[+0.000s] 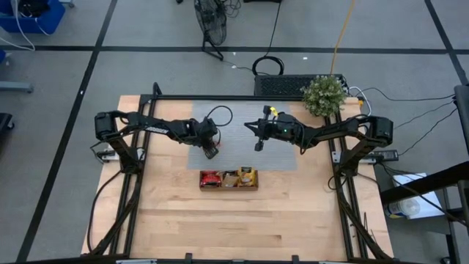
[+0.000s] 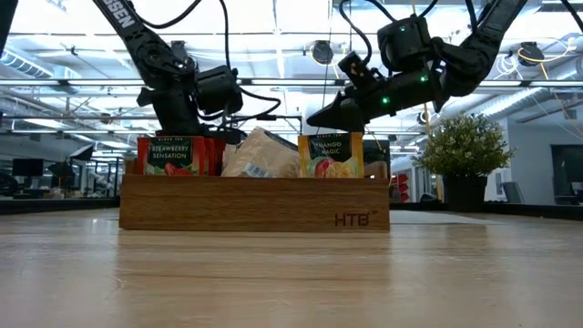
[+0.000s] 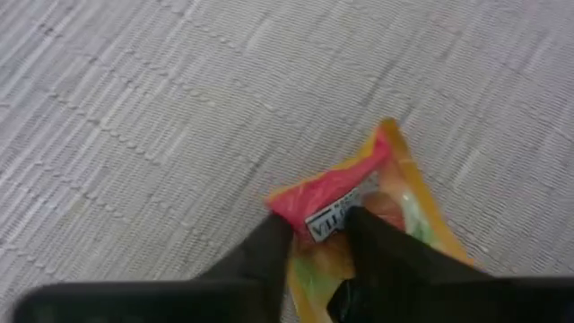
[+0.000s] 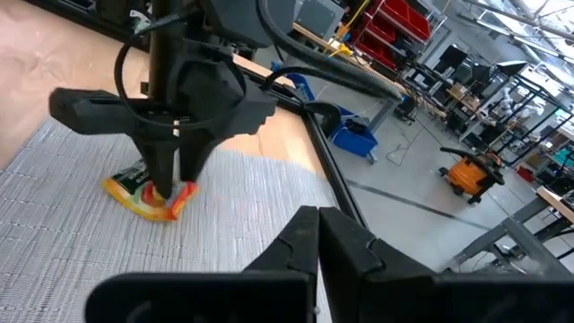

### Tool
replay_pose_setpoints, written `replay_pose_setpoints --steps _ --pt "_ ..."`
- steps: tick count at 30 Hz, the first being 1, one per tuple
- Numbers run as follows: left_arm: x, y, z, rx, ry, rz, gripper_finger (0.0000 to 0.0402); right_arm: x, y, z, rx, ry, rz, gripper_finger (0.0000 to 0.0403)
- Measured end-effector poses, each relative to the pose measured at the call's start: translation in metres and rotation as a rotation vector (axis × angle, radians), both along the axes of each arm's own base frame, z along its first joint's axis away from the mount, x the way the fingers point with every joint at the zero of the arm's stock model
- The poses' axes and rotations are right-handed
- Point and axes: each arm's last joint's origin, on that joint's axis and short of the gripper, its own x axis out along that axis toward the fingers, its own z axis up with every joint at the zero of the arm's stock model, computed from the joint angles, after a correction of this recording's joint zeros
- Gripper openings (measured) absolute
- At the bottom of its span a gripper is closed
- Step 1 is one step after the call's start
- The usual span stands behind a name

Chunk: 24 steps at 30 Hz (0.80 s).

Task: Pick & Place Tea
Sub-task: Put the yellow tea bag into the right section of the wooden organizer

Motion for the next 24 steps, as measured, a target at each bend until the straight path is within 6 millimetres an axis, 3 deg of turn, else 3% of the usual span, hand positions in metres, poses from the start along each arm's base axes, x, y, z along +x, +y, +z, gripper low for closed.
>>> replay_pose_setpoints --steps 5,10,15,19,24 --pt "-0.009 -0.003 0.031 0.055 -0.065 -0.058 0.0015 0.000 0.000 0.000 0.025 -0.012 -0.003 0.0000" --pt "-0.017 -0.007 0.078 0.263 -0.199 -0.082 0.0009 0.000 0.001 0.000 0.065 -0.027 -0.003 0.0000" --pt "-0.021 -0.014 0.119 0.506 -0.345 -0.101 0.0007 0.003 0.005 0.004 0.226 -0.119 0.142 0.0000" --pt "-0.013 -0.019 0.135 0.689 -0.417 -0.168 0.0005 0.009 0.007 0.004 0.304 -0.230 0.215 0.0016" --pt "-0.001 -0.021 0.144 0.818 -0.507 -0.225 0.0004 0.021 0.004 0.004 0.426 -0.324 0.218 0.0077"
